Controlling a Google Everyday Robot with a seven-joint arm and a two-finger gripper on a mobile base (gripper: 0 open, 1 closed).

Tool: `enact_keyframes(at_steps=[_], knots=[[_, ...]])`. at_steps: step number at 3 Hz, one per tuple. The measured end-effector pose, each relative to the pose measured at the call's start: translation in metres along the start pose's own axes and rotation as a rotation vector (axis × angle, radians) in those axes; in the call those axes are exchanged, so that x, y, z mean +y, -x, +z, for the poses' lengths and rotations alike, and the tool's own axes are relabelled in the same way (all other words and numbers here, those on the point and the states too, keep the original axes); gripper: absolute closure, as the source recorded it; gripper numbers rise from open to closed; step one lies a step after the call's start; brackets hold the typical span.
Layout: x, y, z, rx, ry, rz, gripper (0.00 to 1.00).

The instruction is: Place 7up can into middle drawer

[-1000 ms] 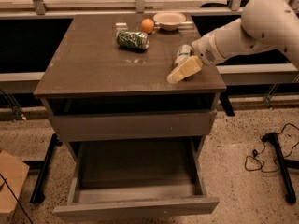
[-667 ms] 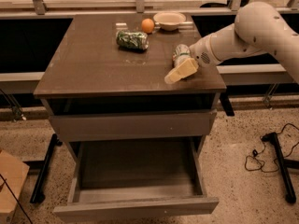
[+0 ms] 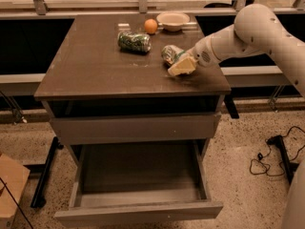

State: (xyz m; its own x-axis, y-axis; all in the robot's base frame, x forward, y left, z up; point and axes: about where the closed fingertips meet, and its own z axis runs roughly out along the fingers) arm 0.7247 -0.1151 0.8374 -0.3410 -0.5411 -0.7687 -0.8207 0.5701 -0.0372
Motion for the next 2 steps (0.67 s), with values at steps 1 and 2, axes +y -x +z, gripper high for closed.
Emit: enact_keyframes(at_steps=[1, 2], knots=[[-0.004, 0.007, 0.003, -0.011, 0.003, 0.006, 0.64], [0.011, 0.028, -0.007, -0.013, 0.02, -0.063, 0.87]])
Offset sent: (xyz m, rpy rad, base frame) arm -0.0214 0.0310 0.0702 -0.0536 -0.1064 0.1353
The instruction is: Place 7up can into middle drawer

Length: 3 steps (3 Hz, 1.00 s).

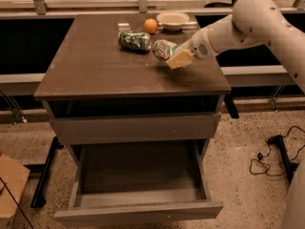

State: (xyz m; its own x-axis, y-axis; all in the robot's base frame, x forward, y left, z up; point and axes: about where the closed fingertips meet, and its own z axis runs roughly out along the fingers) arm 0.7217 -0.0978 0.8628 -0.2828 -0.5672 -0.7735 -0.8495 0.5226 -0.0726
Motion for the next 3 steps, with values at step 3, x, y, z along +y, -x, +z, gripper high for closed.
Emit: enact_keyframes(at_steps=[3], knots=[[0.166, 0.006, -0.095, -0.033, 0.293, -0.467, 1.0]])
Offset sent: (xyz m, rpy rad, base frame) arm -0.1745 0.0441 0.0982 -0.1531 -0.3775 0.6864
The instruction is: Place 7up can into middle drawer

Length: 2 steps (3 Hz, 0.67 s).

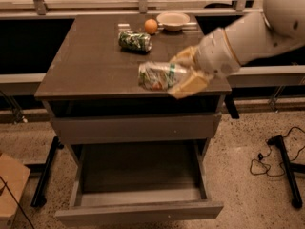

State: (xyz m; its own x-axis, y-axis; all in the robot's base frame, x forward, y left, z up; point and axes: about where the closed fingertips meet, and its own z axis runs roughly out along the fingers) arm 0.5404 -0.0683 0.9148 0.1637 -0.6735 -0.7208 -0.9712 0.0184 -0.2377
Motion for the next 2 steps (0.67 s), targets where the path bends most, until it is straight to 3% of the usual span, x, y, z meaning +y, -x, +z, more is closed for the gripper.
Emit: enact_keyframes(at_steps=[1, 2], knots=[[0.06, -0.032, 0.009, 0.029, 0.096, 0.078, 1.0], [0.097, -0.078, 0.046, 0.037, 0.147, 0.236, 1.0]])
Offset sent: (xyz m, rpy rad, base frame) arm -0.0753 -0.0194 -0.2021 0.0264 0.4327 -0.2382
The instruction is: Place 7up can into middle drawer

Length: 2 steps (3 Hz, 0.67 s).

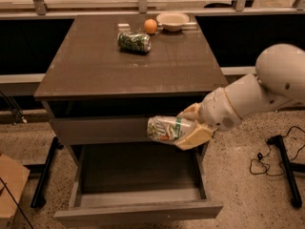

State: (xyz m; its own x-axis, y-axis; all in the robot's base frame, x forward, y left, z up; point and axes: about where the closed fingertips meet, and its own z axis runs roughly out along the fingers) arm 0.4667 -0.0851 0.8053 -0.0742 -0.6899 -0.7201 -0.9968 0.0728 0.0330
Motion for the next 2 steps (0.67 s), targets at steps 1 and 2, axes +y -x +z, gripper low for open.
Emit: enact_keyframes(at_steps=[1, 2], knots=[[-0.018, -0.047, 0.053, -0.011, 0.021, 0.147, 1.0], [-0.022, -0.058, 0.067, -0.02, 0.032, 0.178, 1.0]])
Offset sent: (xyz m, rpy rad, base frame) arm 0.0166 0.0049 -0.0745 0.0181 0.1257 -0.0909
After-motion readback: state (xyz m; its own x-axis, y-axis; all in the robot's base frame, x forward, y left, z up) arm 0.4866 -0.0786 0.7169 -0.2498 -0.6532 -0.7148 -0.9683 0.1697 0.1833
